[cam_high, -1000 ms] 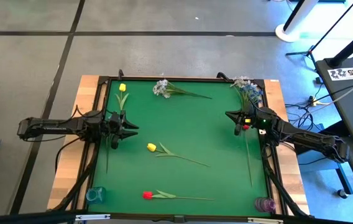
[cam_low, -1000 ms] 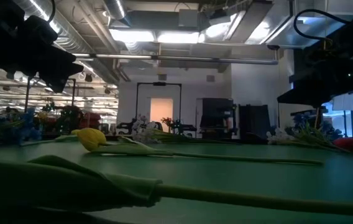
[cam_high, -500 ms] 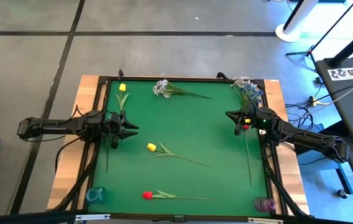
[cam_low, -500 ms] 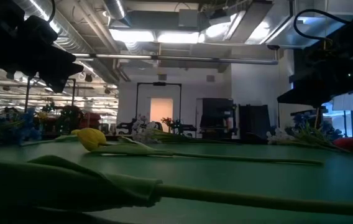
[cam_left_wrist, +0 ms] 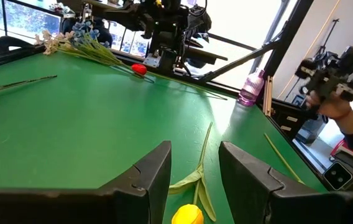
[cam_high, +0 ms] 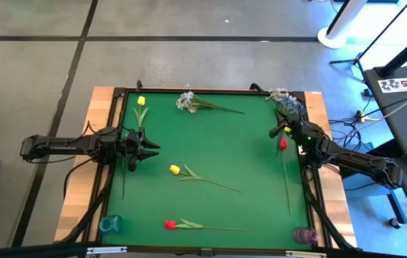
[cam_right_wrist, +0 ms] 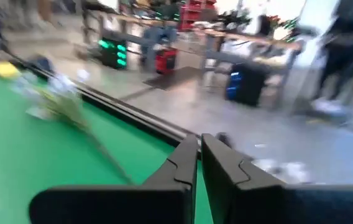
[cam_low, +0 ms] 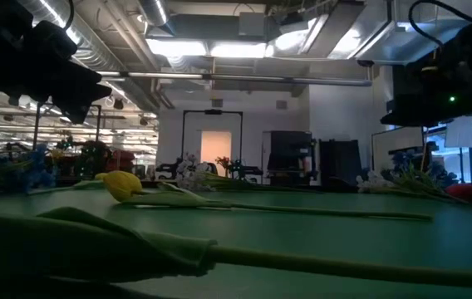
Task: Sort flowers into vase by color
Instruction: Put the top red flower into the purple vase
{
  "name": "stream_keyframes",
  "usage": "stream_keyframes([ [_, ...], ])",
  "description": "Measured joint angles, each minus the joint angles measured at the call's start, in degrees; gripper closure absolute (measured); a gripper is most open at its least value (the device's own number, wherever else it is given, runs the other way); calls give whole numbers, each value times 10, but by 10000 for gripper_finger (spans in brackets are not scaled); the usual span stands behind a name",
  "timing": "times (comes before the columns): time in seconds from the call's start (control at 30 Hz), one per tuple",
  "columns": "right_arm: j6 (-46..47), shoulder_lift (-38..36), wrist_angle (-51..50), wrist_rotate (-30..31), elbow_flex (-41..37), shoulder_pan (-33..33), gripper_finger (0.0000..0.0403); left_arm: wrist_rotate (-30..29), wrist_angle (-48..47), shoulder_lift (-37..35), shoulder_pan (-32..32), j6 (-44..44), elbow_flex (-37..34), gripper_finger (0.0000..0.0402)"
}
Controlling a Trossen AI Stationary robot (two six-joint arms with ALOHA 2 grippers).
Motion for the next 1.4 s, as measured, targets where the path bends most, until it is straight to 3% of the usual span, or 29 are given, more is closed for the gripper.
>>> stream_keyframes([
  [0.1, 176, 0, 14, -111, 0, 0, 379, 0, 0, 0, 0, 0, 0, 269],
  [0.17, 257, 2, 41, -143, 0, 1, 379, 0, 0, 0, 0, 0, 0, 269],
  [0.37, 274, 5, 93, -264, 0, 3, 379, 0, 0, 0, 0, 0, 0, 269],
  [0.5, 325, 63, 21, -251, 44, 38, 379, 0, 0, 0, 0, 0, 0, 269],
  [0.67, 366, 203, -150, -167, 153, 130, 379, 0, 0, 0, 0, 0, 0, 269],
  [0.83, 413, 336, -397, -133, 295, 186, 379, 0, 0, 0, 0, 0, 0, 269],
  [0.93, 445, 405, -587, -144, 376, 197, 379, 0, 0, 0, 0, 0, 0, 269],
  [1.07, 492, 473, -760, -161, 439, 205, 354, 0, 0, 0, 0, 0, 0, 269],
  [1.23, 543, 519, -820, -183, 420, 203, 272, 0, 0, 0, 0, 0, 0, 269],
  [1.4, 569, 546, -751, -184, 363, 203, 193, 0, 0, 0, 0, 0, 0, 269],
])
